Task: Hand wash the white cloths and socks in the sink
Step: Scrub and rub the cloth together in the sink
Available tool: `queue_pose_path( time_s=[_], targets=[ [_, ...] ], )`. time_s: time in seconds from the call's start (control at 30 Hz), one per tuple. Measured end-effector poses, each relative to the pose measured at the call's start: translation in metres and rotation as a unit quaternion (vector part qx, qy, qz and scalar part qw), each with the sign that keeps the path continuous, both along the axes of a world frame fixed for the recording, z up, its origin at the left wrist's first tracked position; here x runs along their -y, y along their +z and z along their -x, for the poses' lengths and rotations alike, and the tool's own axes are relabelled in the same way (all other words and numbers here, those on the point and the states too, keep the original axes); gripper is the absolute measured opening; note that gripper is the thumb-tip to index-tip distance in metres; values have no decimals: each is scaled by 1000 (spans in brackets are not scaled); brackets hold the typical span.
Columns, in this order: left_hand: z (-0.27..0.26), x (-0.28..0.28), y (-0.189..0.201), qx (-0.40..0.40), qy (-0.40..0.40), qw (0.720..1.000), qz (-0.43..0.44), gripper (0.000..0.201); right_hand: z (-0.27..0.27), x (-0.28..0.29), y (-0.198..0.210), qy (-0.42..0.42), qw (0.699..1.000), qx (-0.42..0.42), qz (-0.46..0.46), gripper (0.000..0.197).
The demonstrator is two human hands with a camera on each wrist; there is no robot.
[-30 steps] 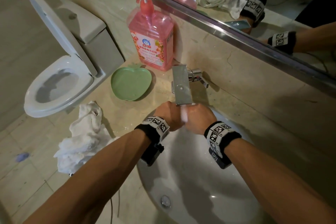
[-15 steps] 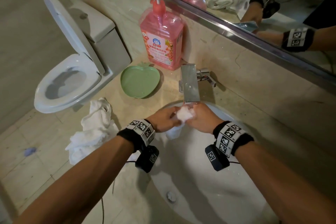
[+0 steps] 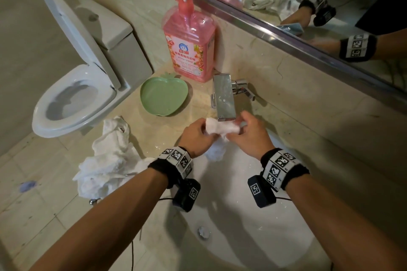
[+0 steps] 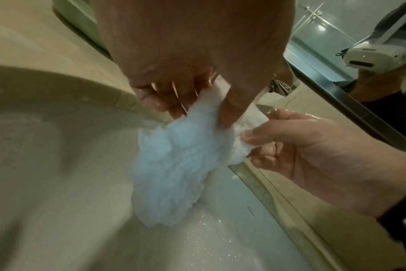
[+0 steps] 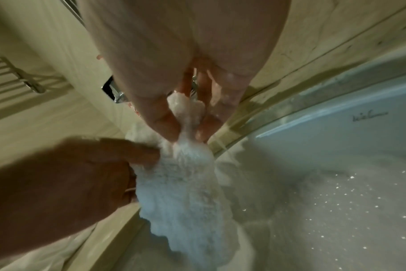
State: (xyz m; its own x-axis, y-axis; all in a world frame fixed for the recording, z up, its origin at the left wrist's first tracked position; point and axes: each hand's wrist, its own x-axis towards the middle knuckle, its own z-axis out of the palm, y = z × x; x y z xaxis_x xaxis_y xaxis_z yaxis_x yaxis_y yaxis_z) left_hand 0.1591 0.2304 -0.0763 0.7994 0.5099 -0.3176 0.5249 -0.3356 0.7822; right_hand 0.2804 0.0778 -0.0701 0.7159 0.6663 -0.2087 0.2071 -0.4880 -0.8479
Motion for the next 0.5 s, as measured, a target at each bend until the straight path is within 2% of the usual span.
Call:
queue_pose_path(
  time_s=[0.07, 0.13, 0.2, 0.3, 0.4, 0.5],
  targets=[
    [-7, 2, 0, -7, -42, 998, 41, 47, -2, 4, 0, -5, 1000, -17, 7, 45],
    [-13, 2, 3, 12, -69, 991, 112, 34, -6, 8, -1, -17, 996, -87, -8, 50],
    [-17, 1, 5, 55, -61, 978, 191, 32, -9, 15, -2, -24, 987, -159, -27, 46],
    [-21, -1, 6, 108, -16, 967, 232, 31, -10, 21, -4, -8, 976, -215, -34, 38],
    [-19, -6, 9, 118, -27, 976, 180, 27, -5, 16, -7, 42, 975, -214, -30, 41],
    [-12, -20, 10, 38, -65, 997, 7, 33, -5, 13, -8, 47, 982, -186, 0, 55]
  ],
)
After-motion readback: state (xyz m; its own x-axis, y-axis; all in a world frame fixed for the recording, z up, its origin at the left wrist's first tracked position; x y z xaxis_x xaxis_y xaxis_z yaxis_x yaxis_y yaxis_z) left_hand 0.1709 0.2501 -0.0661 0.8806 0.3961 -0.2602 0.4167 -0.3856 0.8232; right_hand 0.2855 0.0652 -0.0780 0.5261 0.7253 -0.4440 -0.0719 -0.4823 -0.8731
